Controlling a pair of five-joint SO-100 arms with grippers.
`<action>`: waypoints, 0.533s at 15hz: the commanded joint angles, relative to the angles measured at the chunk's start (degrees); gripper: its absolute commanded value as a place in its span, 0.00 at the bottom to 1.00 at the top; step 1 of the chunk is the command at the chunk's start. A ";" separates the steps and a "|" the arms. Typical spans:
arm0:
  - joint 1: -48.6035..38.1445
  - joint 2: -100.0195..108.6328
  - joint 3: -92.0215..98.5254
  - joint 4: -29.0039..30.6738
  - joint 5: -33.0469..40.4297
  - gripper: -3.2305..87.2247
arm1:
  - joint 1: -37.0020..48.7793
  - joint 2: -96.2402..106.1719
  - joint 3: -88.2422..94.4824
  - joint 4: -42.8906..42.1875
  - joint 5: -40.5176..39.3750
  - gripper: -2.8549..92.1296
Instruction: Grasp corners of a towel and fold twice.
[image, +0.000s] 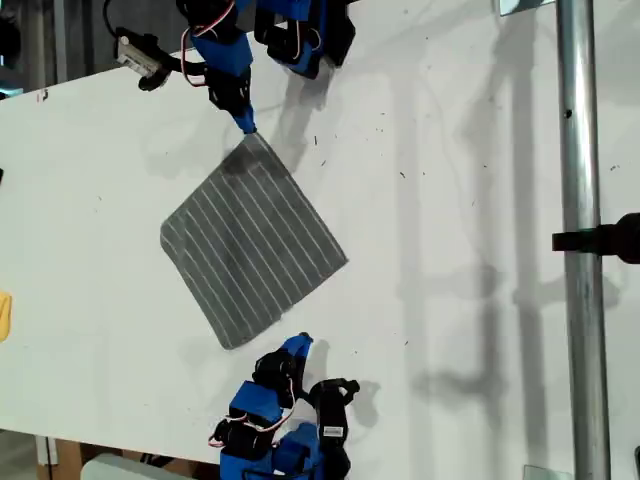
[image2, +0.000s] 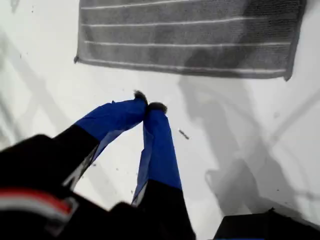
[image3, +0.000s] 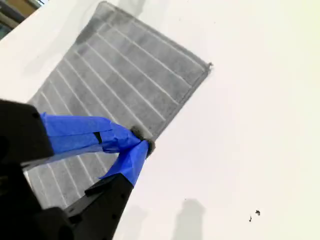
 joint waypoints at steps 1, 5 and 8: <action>1.67 -12.57 -17.05 0.26 2.64 0.00 | 6.33 -9.49 -12.30 0.18 -6.94 0.03; 0.70 -31.38 -36.12 2.46 6.59 0.00 | 13.54 -22.24 -23.64 2.20 -14.41 0.06; 0.09 -39.02 -48.25 7.12 9.14 0.00 | 17.05 -28.56 -28.92 7.82 -19.34 0.19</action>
